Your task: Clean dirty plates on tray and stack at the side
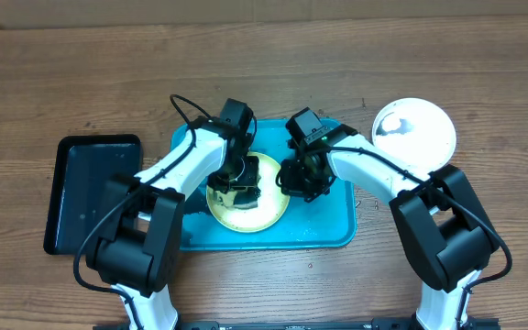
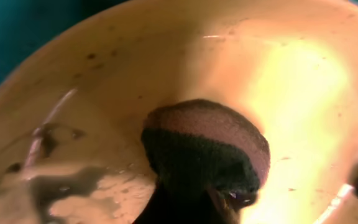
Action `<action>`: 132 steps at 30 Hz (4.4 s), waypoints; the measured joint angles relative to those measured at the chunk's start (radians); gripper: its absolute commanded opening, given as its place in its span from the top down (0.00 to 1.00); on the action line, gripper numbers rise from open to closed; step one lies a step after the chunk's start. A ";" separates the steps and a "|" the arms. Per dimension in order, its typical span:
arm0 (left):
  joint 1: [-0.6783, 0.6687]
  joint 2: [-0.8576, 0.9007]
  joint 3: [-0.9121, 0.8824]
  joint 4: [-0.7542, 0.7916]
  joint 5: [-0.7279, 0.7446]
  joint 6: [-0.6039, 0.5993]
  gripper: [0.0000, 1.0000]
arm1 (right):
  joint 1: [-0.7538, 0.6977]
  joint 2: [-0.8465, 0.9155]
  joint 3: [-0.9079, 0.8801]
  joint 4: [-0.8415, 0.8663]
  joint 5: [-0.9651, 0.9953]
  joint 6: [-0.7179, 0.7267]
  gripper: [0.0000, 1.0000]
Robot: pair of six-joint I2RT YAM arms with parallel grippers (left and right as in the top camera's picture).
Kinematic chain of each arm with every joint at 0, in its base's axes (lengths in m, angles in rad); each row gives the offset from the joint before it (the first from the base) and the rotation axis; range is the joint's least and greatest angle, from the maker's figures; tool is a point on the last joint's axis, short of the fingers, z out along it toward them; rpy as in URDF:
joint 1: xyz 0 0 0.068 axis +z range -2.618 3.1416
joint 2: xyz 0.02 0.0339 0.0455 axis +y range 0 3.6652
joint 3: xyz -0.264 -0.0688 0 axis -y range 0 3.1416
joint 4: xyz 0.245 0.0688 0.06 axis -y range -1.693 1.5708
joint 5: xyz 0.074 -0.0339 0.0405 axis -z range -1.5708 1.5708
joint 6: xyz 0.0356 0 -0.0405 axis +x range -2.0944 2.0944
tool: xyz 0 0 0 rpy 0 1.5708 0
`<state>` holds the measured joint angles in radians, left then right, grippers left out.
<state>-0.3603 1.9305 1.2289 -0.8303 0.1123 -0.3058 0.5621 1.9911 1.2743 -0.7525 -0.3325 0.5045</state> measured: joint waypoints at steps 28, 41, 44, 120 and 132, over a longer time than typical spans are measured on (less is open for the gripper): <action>0.182 -0.143 0.227 -0.228 -0.135 -0.084 0.96 | 0.001 -0.014 0.121 -0.144 0.082 -0.112 0.96; 0.628 -0.161 0.233 -0.355 0.008 -0.076 0.96 | 0.151 -0.098 0.486 -0.507 0.732 -0.185 0.96; 0.691 -0.161 0.233 -0.353 0.012 -0.064 0.96 | 0.212 -0.098 0.524 -0.558 0.851 -0.193 0.96; 0.847 -0.160 0.114 -0.175 0.001 -0.145 0.00 | 0.571 -0.098 0.571 -0.505 1.397 -0.360 0.96; 0.847 -0.160 0.114 -0.175 0.005 -0.144 0.00 | -0.005 -0.111 0.571 -0.470 0.884 -0.144 0.96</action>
<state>0.4870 1.7702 1.3426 -1.0054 0.1177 -0.4500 0.5575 1.8805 1.8458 -1.2221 0.5518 0.3607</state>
